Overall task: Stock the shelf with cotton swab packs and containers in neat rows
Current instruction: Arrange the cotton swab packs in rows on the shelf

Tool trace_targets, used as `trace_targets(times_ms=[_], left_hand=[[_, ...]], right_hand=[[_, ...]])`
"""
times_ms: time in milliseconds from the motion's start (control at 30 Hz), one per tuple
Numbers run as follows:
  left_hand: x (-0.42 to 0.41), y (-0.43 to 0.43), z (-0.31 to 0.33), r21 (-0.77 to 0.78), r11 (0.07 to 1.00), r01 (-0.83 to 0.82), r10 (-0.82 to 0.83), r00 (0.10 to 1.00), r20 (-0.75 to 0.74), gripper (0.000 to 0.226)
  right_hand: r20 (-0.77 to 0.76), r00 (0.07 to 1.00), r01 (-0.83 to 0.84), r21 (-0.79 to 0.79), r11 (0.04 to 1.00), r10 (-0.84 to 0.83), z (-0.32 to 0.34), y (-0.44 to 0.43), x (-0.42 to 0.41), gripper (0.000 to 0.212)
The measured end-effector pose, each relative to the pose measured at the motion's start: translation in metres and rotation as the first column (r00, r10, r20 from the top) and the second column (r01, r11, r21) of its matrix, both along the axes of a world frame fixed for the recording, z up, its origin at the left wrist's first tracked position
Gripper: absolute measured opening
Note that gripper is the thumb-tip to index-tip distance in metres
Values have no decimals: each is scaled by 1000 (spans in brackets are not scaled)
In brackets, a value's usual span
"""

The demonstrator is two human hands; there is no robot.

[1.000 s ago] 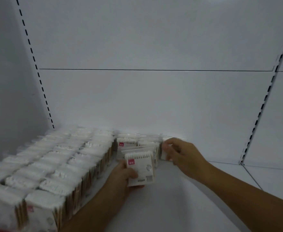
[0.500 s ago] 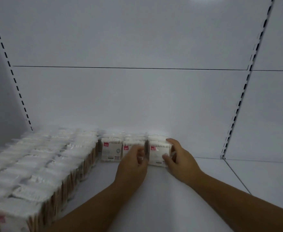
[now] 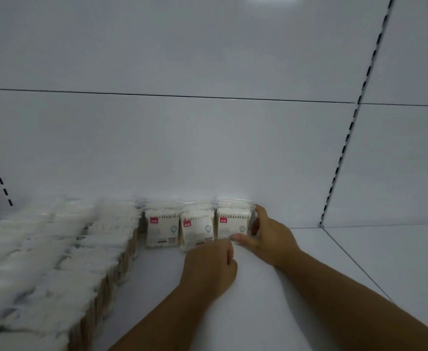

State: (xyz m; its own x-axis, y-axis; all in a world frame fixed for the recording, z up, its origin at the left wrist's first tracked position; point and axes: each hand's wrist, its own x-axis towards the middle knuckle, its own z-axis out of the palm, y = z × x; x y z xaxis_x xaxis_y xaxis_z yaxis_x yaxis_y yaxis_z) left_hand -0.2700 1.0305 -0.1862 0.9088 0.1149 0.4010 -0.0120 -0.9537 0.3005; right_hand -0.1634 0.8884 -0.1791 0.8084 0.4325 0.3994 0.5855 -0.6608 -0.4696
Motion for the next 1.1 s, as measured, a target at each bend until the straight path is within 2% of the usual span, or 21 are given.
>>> trace_targets(times_ms=[100, 167, 233, 300, 400, 467, 567, 633, 833, 1000, 1100], left_hand=[[-5, -5, 6, 85, 995, -47, 52, 997, -57, 12], [-7, -7, 15, 103, 994, -35, 51, 985, -162, 10], [-6, -13, 32, 161, 987, 24, 30, 944, -328, 10], [0, -31, 60, 243, 966, 87, 29, 898, -438, 25], [8, -94, 111, 298, 948, 110, 16, 920, -392, 41], [13, -156, 136, 282, 950, 135, -29, 936, -352, 51], [16, -266, 158, 206, 947, 248, -170, 927, -333, 60], [17, -337, 167, 213, 915, 344, -267, 908, -322, 63], [37, -500, 179, 226, 831, 509, -442, 850, -288, 61], [88, -595, 174, 205, 779, 593, -529, 796, -294, 59], [137, -640, 165, 178, 778, 602, -535, 784, -316, 60]], right_hand=[[-42, 999, 7, -29, 1000, -9, 1, -6, -9, 84], [14, 1000, -20, -99, 995, 22, 3, -23, -21, 81], [130, 988, -53, -222, 974, 84, 10, -58, -31, 72], [186, 978, -14, -388, 922, 93, 27, -109, -37, 72], [257, 966, 133, -617, 775, 39, 59, -206, -47, 76], [268, 962, 229, -681, 696, -54, 80, -276, -60, 77], [181, 952, 304, -655, 692, -248, 107, -381, -85, 78], [148, 928, 354, -627, 694, -341, 122, -447, -103, 77], [174, 795, 539, -643, 544, -581, 162, -626, -144, 75], [151, 717, 590, -652, 477, -681, 166, -727, -139, 74], [140, 680, 605, -662, 442, -720, 160, -777, -122, 74]])
